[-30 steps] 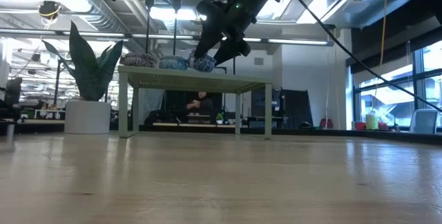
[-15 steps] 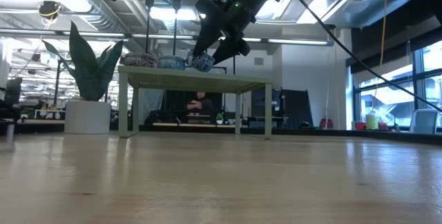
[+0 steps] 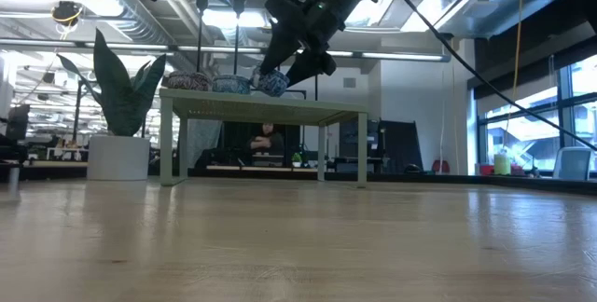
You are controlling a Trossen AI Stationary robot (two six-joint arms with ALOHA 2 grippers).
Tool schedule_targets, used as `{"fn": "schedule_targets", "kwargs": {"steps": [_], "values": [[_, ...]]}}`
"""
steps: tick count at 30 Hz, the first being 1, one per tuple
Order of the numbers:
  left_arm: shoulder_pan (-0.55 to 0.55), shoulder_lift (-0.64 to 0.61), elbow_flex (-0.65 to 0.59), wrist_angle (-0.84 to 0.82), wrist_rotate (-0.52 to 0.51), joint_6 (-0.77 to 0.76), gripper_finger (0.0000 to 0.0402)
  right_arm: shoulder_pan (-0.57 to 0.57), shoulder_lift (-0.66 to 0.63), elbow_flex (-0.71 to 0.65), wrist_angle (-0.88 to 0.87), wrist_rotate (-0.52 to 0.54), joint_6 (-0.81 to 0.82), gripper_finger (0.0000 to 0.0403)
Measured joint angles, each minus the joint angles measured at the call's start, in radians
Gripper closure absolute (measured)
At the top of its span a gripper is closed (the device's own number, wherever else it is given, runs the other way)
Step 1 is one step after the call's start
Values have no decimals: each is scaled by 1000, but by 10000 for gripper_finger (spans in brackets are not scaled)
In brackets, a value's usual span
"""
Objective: Pick & Place candle stick holders
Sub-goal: Put the blue scented candle on the shelf
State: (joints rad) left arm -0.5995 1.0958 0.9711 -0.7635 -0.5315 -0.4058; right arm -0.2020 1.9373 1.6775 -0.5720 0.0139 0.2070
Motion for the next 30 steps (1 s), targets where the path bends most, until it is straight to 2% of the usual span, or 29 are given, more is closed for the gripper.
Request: {"fn": "schedule_targets", "kwargs": {"steps": [8,14,20,30], "values": [[0,0,0,0,0,0,64,-6,-1,1,-84,16,-13,86],[0,0,0,0,0,0,64,-8,-1,1,-83,19,-60,86],[0,0,0,0,-1,0,64,-9,-1,1,-70,98,-104,86],[0,0,0,0,-2,0,64,-7,-1,1,-67,98,-163,86]]}}
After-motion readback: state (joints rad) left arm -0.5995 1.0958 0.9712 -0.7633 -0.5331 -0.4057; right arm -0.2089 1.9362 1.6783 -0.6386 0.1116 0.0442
